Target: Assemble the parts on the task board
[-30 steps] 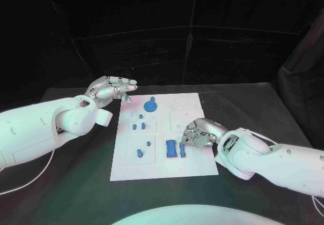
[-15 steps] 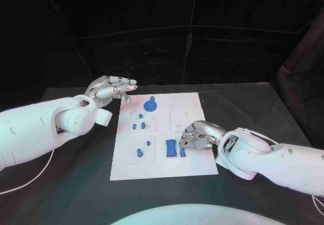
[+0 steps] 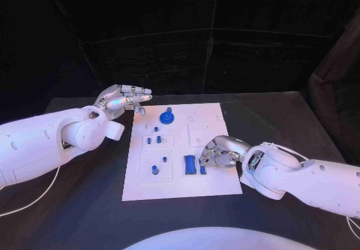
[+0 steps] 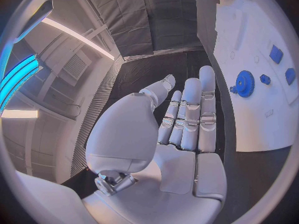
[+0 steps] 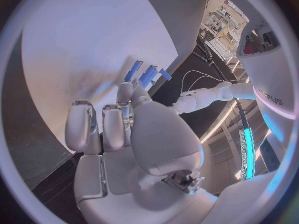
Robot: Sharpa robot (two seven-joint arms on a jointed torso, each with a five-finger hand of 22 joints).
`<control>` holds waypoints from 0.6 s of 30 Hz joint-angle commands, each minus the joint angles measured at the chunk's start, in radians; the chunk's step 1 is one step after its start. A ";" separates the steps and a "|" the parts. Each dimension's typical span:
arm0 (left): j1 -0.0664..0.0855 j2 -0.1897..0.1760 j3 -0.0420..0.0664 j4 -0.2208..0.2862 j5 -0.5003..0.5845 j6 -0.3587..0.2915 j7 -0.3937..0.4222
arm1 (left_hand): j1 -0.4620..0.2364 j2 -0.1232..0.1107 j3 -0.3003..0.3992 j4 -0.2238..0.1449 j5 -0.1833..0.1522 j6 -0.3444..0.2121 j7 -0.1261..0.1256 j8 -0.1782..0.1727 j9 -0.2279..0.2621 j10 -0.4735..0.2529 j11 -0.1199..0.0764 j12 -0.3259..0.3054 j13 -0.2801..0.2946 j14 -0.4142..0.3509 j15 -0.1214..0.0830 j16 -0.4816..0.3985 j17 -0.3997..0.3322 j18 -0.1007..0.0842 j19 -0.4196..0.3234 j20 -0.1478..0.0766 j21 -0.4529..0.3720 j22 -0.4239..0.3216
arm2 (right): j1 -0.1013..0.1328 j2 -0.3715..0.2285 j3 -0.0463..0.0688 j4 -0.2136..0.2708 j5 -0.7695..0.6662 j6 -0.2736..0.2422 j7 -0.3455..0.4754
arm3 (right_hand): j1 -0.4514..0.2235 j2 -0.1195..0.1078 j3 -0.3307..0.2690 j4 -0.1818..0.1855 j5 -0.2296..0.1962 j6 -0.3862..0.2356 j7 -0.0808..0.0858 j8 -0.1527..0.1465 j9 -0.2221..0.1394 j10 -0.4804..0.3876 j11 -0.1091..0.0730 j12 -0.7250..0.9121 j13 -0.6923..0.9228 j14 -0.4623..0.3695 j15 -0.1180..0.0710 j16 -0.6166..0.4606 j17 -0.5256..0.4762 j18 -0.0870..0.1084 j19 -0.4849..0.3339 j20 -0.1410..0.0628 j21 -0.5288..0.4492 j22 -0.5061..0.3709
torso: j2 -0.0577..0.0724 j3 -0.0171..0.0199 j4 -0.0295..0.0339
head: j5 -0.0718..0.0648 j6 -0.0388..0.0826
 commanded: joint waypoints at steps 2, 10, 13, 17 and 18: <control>0.001 0.000 0.001 0.002 0.003 0.011 0.002 | 0.002 0.012 -0.001 -0.004 0.002 -0.004 0.000 0.001 -0.001 -0.007 0.000 0.005 -0.001 -0.007 -0.001 0.006 -0.002 0.014 -0.005 0.004 -0.005 -0.001 | 0.001 0.002 0.000 -0.001 0.008 -0.057 0.034 | 0.009 0.004 -0.012 -0.003 -0.004 -0.011 0.014 -0.025 -0.010 -0.008 0.012 -0.018 -0.010 0.043 0.010 -0.010 -0.006 0.006 -0.005 0.013 -0.008 0.007 | 0.000 0.0003 -0.0004 | 0.000 0.001; 0.001 0.000 0.001 0.002 0.003 0.011 0.002 | 0.002 0.012 -0.001 -0.004 0.002 -0.004 0.000 0.001 -0.001 -0.007 0.000 0.005 -0.001 -0.007 -0.001 0.006 -0.002 0.014 -0.005 0.004 -0.005 -0.001 | 0.001 0.002 0.000 -0.002 0.028 -0.101 0.068 | 0.013 0.001 -0.022 -0.007 -0.004 -0.013 0.020 -0.045 -0.016 -0.017 0.017 -0.030 -0.019 0.041 0.014 -0.018 -0.014 0.008 -0.011 0.018 -0.015 -0.001 | 0.000 0.0004 0.0005 | 0.000 0.003; 0.001 0.001 0.001 0.001 0.003 0.011 0.002 | 0.002 0.012 -0.001 -0.004 0.002 -0.004 0.000 0.001 -0.001 -0.007 0.000 0.005 -0.001 -0.007 -0.001 0.006 -0.002 0.014 -0.005 0.004 -0.005 -0.001 | 0.001 -0.002 0.000 0.001 0.087 -0.138 0.113 | 0.015 0.000 -0.024 -0.009 -0.003 -0.013 0.021 -0.049 -0.018 -0.016 0.017 -0.027 -0.016 0.041 0.015 -0.019 -0.015 0.009 -0.012 0.019 -0.017 -0.003 | -0.001 0.0006 -0.0001 | -0.001 0.003; 0.001 0.003 0.001 -0.001 0.003 0.012 0.005 | 0.002 0.012 -0.001 -0.004 0.002 -0.004 0.000 0.001 -0.001 -0.007 0.000 0.005 -0.001 -0.007 -0.001 0.006 -0.002 0.014 -0.005 0.004 -0.005 -0.001 | 0.002 -0.015 0.000 -0.002 0.299 -0.185 0.222 | 0.016 -0.015 -0.041 -0.013 0.022 -0.026 0.030 -0.077 -0.026 -0.038 0.025 -0.066 -0.047 0.033 0.022 -0.048 -0.048 0.017 -0.036 0.026 -0.043 -0.034 | -0.004 -0.0007 -0.0005 | -0.005 0.014; 0.001 0.004 0.001 -0.002 0.003 0.012 0.006 | 0.002 0.012 -0.001 -0.005 0.002 -0.005 0.001 0.001 -0.001 -0.009 0.001 0.005 -0.001 -0.007 -0.001 0.007 -0.002 0.014 -0.005 0.004 -0.005 -0.001 | 0.002 -0.019 0.001 -0.008 0.371 -0.192 0.256 | 0.015 -0.017 -0.047 -0.012 0.032 -0.029 0.033 -0.087 -0.029 -0.072 0.028 -0.115 -0.085 0.010 0.025 -0.114 -0.119 0.034 -0.087 0.030 -0.100 -0.099 | -0.005 -0.0013 -0.0004 | -0.007 0.017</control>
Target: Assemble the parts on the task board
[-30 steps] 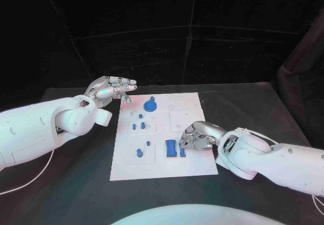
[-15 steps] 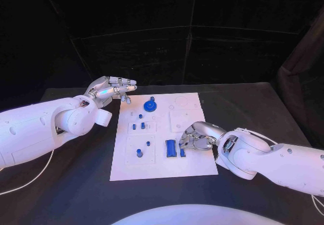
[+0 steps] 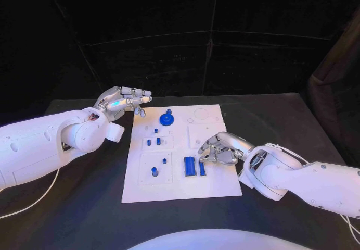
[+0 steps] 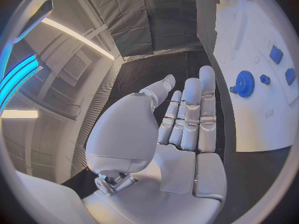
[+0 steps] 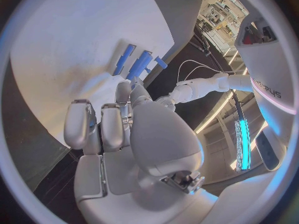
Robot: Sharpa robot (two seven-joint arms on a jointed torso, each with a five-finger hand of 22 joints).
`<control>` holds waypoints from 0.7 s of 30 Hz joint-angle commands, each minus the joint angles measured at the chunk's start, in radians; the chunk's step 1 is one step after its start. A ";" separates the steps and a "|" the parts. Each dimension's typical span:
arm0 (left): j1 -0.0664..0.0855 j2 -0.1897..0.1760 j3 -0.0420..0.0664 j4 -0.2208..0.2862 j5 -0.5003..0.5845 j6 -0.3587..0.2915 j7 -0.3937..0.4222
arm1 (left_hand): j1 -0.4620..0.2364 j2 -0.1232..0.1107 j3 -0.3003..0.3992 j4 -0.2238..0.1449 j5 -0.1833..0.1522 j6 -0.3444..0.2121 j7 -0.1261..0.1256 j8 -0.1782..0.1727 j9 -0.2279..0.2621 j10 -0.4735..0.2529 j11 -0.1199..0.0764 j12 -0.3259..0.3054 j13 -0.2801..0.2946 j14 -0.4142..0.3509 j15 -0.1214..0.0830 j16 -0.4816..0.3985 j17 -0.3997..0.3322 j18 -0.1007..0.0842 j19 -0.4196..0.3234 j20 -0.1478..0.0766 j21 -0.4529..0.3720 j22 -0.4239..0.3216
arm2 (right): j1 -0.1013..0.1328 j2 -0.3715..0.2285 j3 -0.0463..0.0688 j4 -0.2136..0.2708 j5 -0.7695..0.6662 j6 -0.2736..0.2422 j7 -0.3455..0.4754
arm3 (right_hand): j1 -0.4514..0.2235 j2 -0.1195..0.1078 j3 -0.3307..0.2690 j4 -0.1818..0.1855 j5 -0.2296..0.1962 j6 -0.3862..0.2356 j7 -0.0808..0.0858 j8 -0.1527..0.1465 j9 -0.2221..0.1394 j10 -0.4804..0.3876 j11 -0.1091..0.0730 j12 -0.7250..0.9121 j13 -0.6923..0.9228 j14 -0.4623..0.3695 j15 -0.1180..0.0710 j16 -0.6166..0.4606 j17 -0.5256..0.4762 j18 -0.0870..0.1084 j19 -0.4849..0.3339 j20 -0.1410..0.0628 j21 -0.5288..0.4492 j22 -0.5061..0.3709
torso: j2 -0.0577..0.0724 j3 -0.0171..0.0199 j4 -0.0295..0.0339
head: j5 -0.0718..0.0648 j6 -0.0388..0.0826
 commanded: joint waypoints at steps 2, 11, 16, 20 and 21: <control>0.001 0.004 0.001 -0.002 0.003 0.011 0.011 | -0.001 0.012 -0.002 -0.004 0.002 -0.005 0.001 0.002 -0.001 -0.009 0.001 0.007 -0.001 -0.008 0.000 0.007 -0.002 0.013 -0.005 0.004 -0.005 -0.002 | 0.004 -0.012 0.001 -0.021 0.381 -0.089 0.211 | 0.001 -0.010 -0.025 0.005 0.024 -0.009 0.020 -0.038 -0.009 -0.091 0.010 -0.140 -0.109 -0.072 0.020 -0.298 -0.295 0.080 -0.216 0.013 -0.253 -0.274 | -0.007 -0.0038 -0.0002 | -0.009 0.017; -0.002 0.015 -0.015 -0.012 0.056 -0.013 0.053 | -0.030 0.016 -0.026 0.013 0.001 0.037 -0.026 0.035 0.004 0.043 -0.018 0.051 0.001 -0.070 -0.006 -0.058 -0.050 0.014 -0.076 0.005 -0.060 -0.031 | 0.067 0.061 0.004 -0.250 0.868 0.031 0.472 | 0.033 0.016 -0.064 0.006 0.027 -0.029 0.074 -0.119 -0.023 -0.209 0.101 -0.485 -0.465 -0.395 0.131 -0.980 -0.765 0.109 -0.528 0.109 -0.801 -0.702 | -0.040 -0.0141 0.0002 | -0.020 0.079; -0.013 0.033 -0.022 -0.040 0.099 -0.028 0.091 | -0.050 0.016 -0.028 0.030 0.006 0.069 -0.032 0.034 0.002 0.103 -0.016 0.010 -0.009 -0.166 0.018 -0.314 -0.180 0.004 -0.233 0.029 -0.202 -0.114 | 0.083 0.157 0.029 -0.424 0.989 0.100 0.546 | 0.015 0.032 -0.077 -0.036 0.022 -0.029 0.077 -0.170 -0.022 -0.198 0.115 -0.565 -0.609 -0.415 0.167 -1.143 -0.926 0.123 -0.522 0.157 -0.964 -0.832 | -0.060 -0.0179 -0.0077 | -0.020 0.134; -0.027 0.051 -0.023 -0.067 0.136 -0.046 0.118 | -0.060 0.007 -0.039 0.046 0.002 0.071 -0.026 0.002 0.000 0.138 -0.001 -0.091 -0.008 -0.158 0.055 -0.551 -0.283 0.011 -0.335 0.080 -0.355 -0.230 | 0.086 0.223 0.048 -0.524 1.035 0.139 0.574 | -0.010 0.044 -0.082 -0.075 0.021 -0.039 0.087 -0.191 -0.024 -0.197 0.129 -0.610 -0.688 -0.406 0.177 -1.211 -1.023 0.121 -0.490 0.171 -1.048 -0.906 | -0.066 -0.0177 -0.0099 | -0.018 0.165; -0.032 0.057 -0.024 -0.076 0.145 -0.053 0.125 | -0.060 0.009 -0.043 0.049 -0.001 0.068 -0.024 -0.005 0.000 0.137 0.004 -0.108 -0.008 -0.166 0.063 -0.586 -0.296 0.012 -0.354 0.089 -0.380 -0.249 | 0.087 0.238 0.051 -0.546 1.042 0.147 0.579 | -0.017 0.045 -0.083 -0.086 0.020 -0.047 0.090 -0.190 -0.024 -0.199 0.135 -0.618 -0.703 -0.402 0.179 -1.219 -1.043 0.122 -0.481 0.173 -1.066 -0.922 | -0.069 -0.0167 -0.0117 | -0.016 0.169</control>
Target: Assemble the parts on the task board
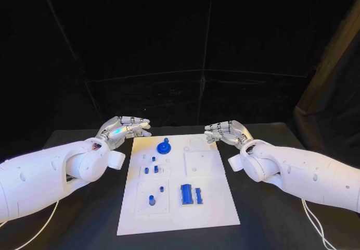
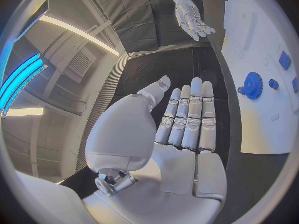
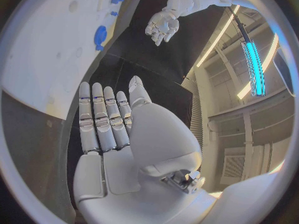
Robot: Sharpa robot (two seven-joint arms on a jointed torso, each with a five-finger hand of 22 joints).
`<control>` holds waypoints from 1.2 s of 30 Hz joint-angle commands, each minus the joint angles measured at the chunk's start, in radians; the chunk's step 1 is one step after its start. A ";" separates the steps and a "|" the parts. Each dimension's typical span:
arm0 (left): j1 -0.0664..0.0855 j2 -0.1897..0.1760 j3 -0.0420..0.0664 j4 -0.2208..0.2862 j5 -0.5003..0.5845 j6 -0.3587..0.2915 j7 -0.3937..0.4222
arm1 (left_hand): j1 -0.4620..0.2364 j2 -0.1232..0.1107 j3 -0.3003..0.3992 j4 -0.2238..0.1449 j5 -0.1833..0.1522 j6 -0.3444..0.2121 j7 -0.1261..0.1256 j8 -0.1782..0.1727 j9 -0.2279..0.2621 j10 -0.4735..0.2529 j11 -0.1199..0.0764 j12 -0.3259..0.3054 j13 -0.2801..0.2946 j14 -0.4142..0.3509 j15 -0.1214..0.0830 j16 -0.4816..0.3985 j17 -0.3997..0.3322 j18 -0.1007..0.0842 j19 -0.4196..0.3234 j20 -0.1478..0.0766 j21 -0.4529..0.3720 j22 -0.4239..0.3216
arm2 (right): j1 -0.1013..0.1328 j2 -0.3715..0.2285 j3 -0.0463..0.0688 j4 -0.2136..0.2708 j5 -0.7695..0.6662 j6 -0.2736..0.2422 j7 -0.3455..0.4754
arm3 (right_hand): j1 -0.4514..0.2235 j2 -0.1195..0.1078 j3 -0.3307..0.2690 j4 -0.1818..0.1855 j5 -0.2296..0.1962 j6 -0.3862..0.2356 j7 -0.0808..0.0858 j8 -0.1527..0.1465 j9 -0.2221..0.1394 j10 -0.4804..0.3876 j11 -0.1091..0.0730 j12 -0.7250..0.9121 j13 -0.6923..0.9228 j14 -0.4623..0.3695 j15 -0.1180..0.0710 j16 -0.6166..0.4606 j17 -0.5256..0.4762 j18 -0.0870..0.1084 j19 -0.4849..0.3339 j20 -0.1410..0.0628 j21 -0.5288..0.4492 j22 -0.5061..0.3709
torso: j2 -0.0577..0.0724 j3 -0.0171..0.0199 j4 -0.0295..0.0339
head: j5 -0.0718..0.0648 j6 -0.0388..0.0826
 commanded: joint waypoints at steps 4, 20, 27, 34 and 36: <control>-0.022 0.030 0.000 -0.045 0.101 -0.059 0.088 | -0.002 -0.002 -0.026 0.010 -0.005 -0.021 0.002 -0.039 -0.003 -0.017 0.025 -0.079 -0.001 -0.040 0.040 -0.154 -0.064 0.014 -0.068 0.040 -0.095 -0.080 | 0.002 0.066 0.010 -0.098 0.151 0.118 0.108 | -0.030 0.011 0.001 -0.038 -0.004 -0.012 0.010 -0.002 0.000 0.006 0.006 -0.024 -0.050 0.046 0.000 -0.011 -0.067 0.014 0.061 -0.004 -0.051 -0.056 | -0.022 0.0038 -0.0089 | 0.007 0.035; -0.071 0.030 0.039 0.016 0.043 -0.170 0.060 | -0.671 0.070 -0.218 0.064 -0.055 -0.533 -0.095 -0.162 -0.068 -0.540 -0.057 -0.207 -0.062 -0.543 -0.028 -0.361 -0.249 -0.075 -0.473 -0.089 -0.202 -0.275 | -0.003 0.045 0.004 0.008 0.181 -0.057 0.093 | -0.798 -0.126 0.113 -0.031 -0.091 -0.490 -0.103 -0.065 -0.067 -0.528 -0.089 -0.096 -0.116 -0.496 -0.129 -0.078 -0.202 -0.075 -0.392 -0.141 -0.178 -0.237 | -0.076 0.0167 -0.0105 | 0.057 0.023; -0.140 0.015 0.106 0.132 0.009 -0.389 0.085 | -0.822 0.070 -0.255 0.064 -0.055 -0.647 -0.177 -0.162 -0.068 -0.656 -0.139 -0.284 -0.062 -0.656 -0.098 -0.391 -0.249 -0.088 -0.564 -0.121 -0.272 -0.310 | -0.008 -0.005 -0.006 0.189 0.292 -0.250 0.132 | -0.972 -0.126 0.136 -0.031 -0.091 -0.602 -0.129 -0.065 -0.067 -0.657 -0.162 -0.096 -0.116 -0.641 -0.129 -0.078 -0.202 -0.090 -0.514 -0.167 -0.209 -0.275 | -0.092 0.0204 -0.0114 | 0.071 0.018; -0.195 0.003 0.159 0.225 -0.019 -0.563 0.106 | -0.933 0.070 -0.282 0.064 -0.055 -0.731 -0.177 -0.162 -0.068 -0.743 -0.139 -0.284 -0.062 -0.739 -0.098 -0.480 -0.249 -0.169 -0.631 -0.145 -0.272 -0.335 | -0.010 -0.031 -0.011 0.285 0.350 -0.353 0.153 | -1.097 -0.126 0.211 -0.031 -0.091 -0.683 -0.202 -0.065 -0.067 -0.750 -0.162 -0.096 -0.116 -0.744 -0.129 -0.078 -0.202 -0.101 -0.602 -0.242 -0.297 -0.302 | -0.092 0.0204 -0.0114 | 0.071 0.018; -0.204 0.001 0.167 0.240 -0.023 -0.591 0.109 | -0.959 0.070 -0.289 0.064 -0.055 -0.751 -0.177 -0.162 -0.068 -0.762 -0.139 -0.284 -0.062 -0.758 -0.098 -0.480 -0.249 -0.169 -0.646 -0.215 -0.272 -0.341 | -0.010 -0.033 -0.011 0.292 0.355 -0.361 0.155 | -1.127 -0.126 0.211 -0.031 -0.091 -0.702 -0.202 -0.065 -0.067 -0.773 -0.162 -0.096 -0.116 -0.769 -0.129 -0.078 -0.202 -0.171 -0.622 -0.242 -0.297 -0.309 | -0.092 0.0204 -0.0114 | 0.071 0.018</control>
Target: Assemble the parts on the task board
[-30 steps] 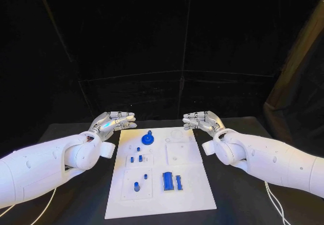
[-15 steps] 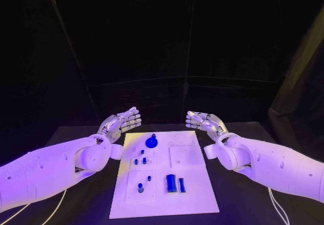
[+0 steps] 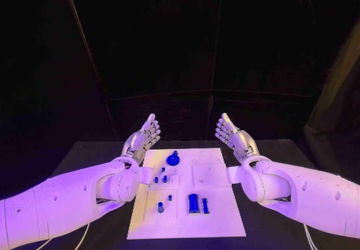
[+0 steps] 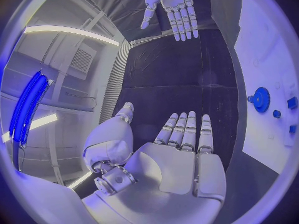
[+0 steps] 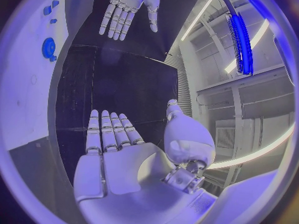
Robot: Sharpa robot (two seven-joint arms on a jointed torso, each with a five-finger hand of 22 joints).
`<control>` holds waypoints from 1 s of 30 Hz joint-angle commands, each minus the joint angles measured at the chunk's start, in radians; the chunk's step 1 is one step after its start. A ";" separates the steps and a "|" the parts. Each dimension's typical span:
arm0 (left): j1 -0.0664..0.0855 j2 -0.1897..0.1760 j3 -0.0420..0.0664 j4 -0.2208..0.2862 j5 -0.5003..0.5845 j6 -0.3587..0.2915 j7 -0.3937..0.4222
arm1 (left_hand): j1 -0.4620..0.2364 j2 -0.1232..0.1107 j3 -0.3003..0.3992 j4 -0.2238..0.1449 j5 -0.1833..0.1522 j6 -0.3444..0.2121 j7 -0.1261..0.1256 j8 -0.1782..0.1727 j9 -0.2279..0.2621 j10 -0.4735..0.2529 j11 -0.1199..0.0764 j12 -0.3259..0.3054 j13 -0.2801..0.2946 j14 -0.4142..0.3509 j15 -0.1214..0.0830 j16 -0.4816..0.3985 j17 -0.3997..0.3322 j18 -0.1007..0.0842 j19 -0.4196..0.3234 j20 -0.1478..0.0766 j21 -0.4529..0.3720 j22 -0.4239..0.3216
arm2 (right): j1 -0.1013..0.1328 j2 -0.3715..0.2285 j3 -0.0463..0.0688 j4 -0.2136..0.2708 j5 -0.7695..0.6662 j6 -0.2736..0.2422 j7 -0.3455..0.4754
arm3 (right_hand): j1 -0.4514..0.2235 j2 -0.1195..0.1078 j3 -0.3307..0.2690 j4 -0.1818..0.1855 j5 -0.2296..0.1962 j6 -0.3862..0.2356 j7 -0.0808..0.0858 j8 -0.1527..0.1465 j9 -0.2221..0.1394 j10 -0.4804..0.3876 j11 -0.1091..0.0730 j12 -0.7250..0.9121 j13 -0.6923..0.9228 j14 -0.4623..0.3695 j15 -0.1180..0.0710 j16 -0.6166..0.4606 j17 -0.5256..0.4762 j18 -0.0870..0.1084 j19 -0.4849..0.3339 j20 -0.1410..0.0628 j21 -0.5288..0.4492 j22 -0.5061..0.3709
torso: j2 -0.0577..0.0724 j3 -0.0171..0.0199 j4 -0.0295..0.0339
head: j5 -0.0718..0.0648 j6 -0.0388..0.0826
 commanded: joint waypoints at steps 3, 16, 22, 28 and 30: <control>-0.014 -0.004 0.015 0.031 -0.042 -0.174 0.042 | -0.161 0.001 -0.107 0.000 -0.004 -0.121 -0.015 -0.008 -0.002 -0.124 -0.015 -0.015 -0.002 -0.120 -0.009 -0.070 -0.008 -0.053 -0.097 -0.085 -0.013 -0.099 | 0.002 -0.003 0.000 0.014 0.062 -0.100 0.037 | -0.184 -0.008 0.038 0.001 -0.006 -0.119 -0.032 -0.008 -0.002 -0.137 -0.010 -0.007 -0.002 -0.152 -0.002 -0.004 -0.004 -0.084 -0.129 -0.036 -0.067 -0.107 | -0.001 0.0004 -0.0002 | 0.000 0.000; -0.016 -0.005 0.017 0.035 -0.043 -0.182 0.043 | -0.274 0.001 -0.107 0.000 -0.004 -0.208 -0.015 -0.008 -0.002 -0.212 -0.015 -0.015 -0.002 -0.205 -0.009 -0.070 -0.008 -0.053 -0.163 -0.085 -0.013 -0.099 | 0.002 -0.003 0.000 0.014 0.062 -0.100 0.037 | -0.311 -0.008 0.038 0.001 -0.006 -0.203 -0.032 -0.008 -0.002 -0.232 -0.010 -0.007 -0.002 -0.258 -0.002 -0.004 -0.004 -0.084 -0.219 -0.036 -0.067 -0.107 | -0.001 0.0004 -0.0002 | 0.000 0.000; -0.016 -0.005 0.017 0.035 -0.043 -0.182 0.043 | -0.310 0.001 -0.107 0.000 -0.004 -0.234 -0.015 -0.008 -0.002 -0.238 -0.015 -0.015 -0.002 -0.231 -0.009 -0.070 -0.008 -0.053 -0.184 -0.085 -0.013 -0.099 | 0.002 -0.003 0.000 0.014 0.062 -0.100 0.037 | -0.349 -0.008 0.038 0.001 -0.006 -0.227 -0.032 -0.008 -0.002 -0.258 -0.010 -0.007 -0.002 -0.291 -0.002 -0.004 -0.004 -0.084 -0.244 -0.036 -0.067 -0.107 | -0.001 0.0004 -0.0002 | 0.000 0.000; -0.016 -0.005 0.017 0.035 -0.043 -0.182 0.043 | -0.334 0.001 -0.107 0.000 -0.004 -0.253 -0.015 -0.008 -0.002 -0.258 -0.015 -0.015 -0.002 -0.249 -0.009 -0.070 -0.008 -0.053 -0.260 -0.085 -0.013 -0.099 | 0.002 -0.003 0.000 0.014 0.062 -0.100 0.037 | -0.385 -0.008 0.038 0.001 -0.006 -0.319 -0.032 -0.008 -0.002 -0.286 -0.010 -0.007 -0.002 -0.320 -0.002 -0.004 -0.004 -0.084 -0.270 -0.036 -0.067 -0.107 | -0.001 0.0004 -0.0002 | 0.000 0.000; -0.016 -0.005 0.017 0.035 -0.043 -0.182 0.043 | -0.339 0.001 -0.107 0.000 -0.004 -0.254 -0.015 -0.008 -0.002 -0.262 -0.015 -0.015 -0.002 -0.252 -0.009 -0.070 -0.008 -0.053 -0.260 -0.085 -0.013 -0.099 | 0.002 -0.003 0.000 0.014 0.062 -0.100 0.037 | -0.415 -0.008 0.038 0.001 -0.006 -0.319 -0.032 -0.008 -0.002 -0.366 -0.010 -0.007 -0.002 -0.408 -0.002 -0.004 -0.004 -0.084 -0.345 -0.036 -0.067 -0.107 | -0.001 0.0004 -0.0002 | 0.000 0.000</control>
